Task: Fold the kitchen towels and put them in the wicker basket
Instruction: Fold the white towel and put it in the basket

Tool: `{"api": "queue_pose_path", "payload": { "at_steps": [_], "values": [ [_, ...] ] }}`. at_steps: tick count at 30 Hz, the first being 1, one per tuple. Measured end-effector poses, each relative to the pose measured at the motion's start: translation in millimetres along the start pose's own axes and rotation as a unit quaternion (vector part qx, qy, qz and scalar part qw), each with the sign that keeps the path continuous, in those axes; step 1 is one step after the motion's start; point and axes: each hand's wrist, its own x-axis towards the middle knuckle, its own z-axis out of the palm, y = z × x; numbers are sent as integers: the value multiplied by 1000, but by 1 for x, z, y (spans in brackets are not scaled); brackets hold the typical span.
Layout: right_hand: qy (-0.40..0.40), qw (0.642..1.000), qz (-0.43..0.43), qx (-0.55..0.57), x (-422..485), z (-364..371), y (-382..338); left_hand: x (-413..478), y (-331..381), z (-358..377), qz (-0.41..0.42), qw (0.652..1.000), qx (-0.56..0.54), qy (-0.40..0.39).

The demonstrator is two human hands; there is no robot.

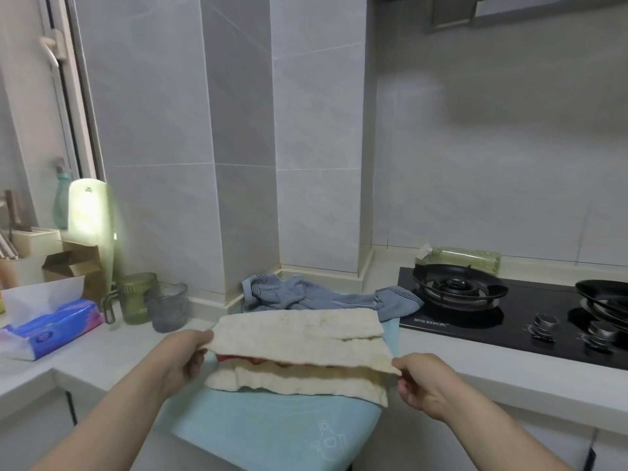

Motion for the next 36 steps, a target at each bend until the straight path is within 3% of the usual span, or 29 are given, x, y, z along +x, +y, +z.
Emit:
{"api": "queue_pose_path", "payload": {
  "at_steps": [5, 10, 17, 20, 27, 36],
  "values": [
    [-24, 998, 53, -22, 0, 2, 13, 16, 0, -2, -7, 996, 87, 30],
    [-13, 998, 33, -46, -5, 8, 21, 24, -10, 7, -25, 965, 259, 42],
    [-23, 997, 32, -61, -3, 10, 18, 20, -2, 1, -59, 942, 327, -50],
    [-23, 998, 31, -55, -2, 8, 20, 17, -1, -2, -110, 950, 286, -65],
    [-43, 998, 55, 3, 0, 6, 23, 22, -3, -2, -127, 987, 41, -92],
    [-57, 996, 57, 40, -6, 9, 21, 2, -1, 2, -156, 975, 14, -156]
  ]
}}
